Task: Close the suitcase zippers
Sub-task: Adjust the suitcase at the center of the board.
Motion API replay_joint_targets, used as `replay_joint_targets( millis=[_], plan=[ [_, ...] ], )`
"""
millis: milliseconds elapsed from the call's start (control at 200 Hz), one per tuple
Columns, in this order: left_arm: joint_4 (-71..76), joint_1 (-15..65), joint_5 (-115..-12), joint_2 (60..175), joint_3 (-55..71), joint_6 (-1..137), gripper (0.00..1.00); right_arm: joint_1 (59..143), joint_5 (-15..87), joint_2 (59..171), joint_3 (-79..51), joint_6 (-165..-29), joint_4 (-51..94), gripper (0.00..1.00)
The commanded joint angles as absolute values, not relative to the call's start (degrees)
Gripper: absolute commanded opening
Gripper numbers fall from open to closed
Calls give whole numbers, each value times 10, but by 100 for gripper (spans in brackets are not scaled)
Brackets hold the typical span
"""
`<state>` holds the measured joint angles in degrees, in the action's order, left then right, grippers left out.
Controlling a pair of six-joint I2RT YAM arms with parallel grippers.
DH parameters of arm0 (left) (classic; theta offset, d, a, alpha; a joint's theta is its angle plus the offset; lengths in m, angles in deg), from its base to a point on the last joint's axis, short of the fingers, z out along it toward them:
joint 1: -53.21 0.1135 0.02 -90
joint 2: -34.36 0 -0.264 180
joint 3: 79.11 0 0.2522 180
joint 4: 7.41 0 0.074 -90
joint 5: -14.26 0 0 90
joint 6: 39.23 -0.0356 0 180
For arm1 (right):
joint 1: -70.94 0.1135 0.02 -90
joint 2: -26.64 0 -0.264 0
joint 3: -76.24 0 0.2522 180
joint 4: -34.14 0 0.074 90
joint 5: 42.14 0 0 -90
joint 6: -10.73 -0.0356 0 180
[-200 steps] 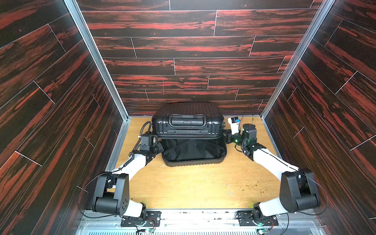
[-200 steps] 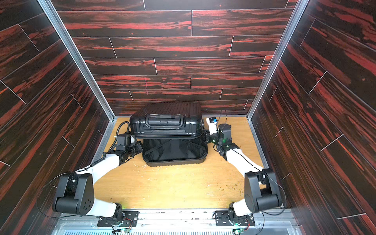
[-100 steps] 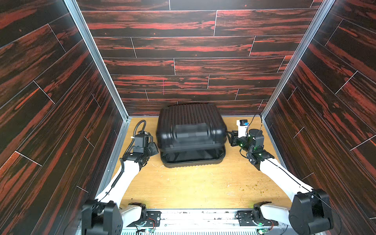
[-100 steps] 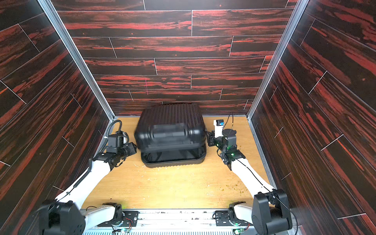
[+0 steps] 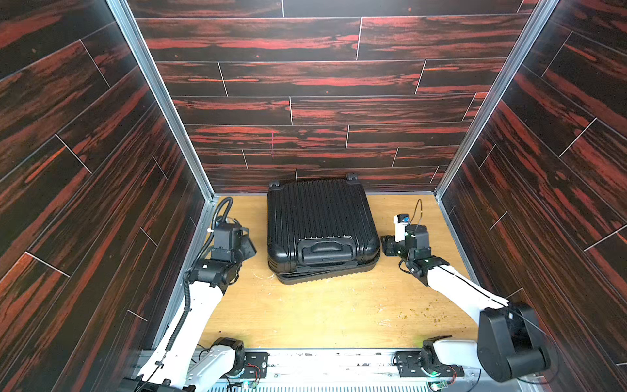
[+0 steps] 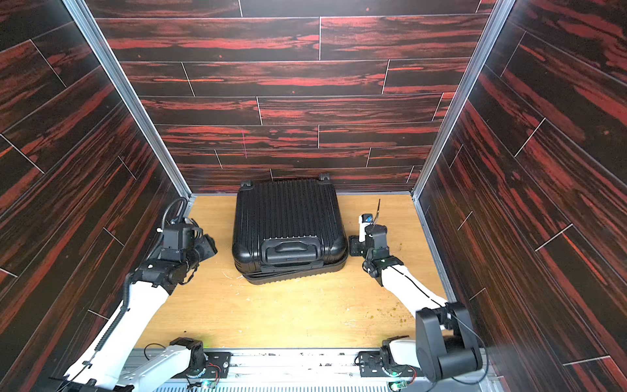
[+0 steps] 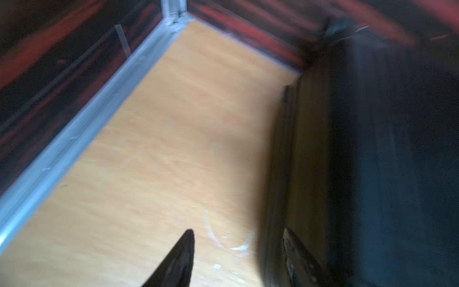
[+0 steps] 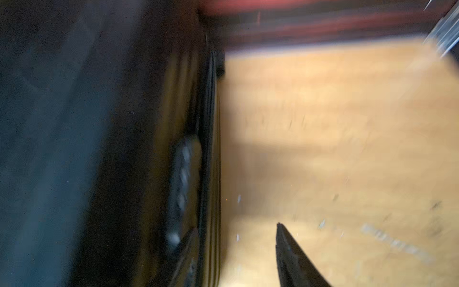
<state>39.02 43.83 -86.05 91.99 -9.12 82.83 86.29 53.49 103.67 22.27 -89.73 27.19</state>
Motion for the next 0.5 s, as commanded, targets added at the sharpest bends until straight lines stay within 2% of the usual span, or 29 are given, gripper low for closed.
replay_joint_targets(
  millis=[0,190,351,491],
  plan=[
    [434,421,-846,913,-56,901,59,876,484,1057,233,-897,275,55],
    [525,344,-995,911,-2,1052,61,916,437,1078,243,-891,314,57],
    [516,303,-975,915,-1,1097,61,969,441,1107,224,-889,342,58],
    [531,270,-995,935,2,1183,69,1010,451,1133,202,-889,371,58]
  ],
)
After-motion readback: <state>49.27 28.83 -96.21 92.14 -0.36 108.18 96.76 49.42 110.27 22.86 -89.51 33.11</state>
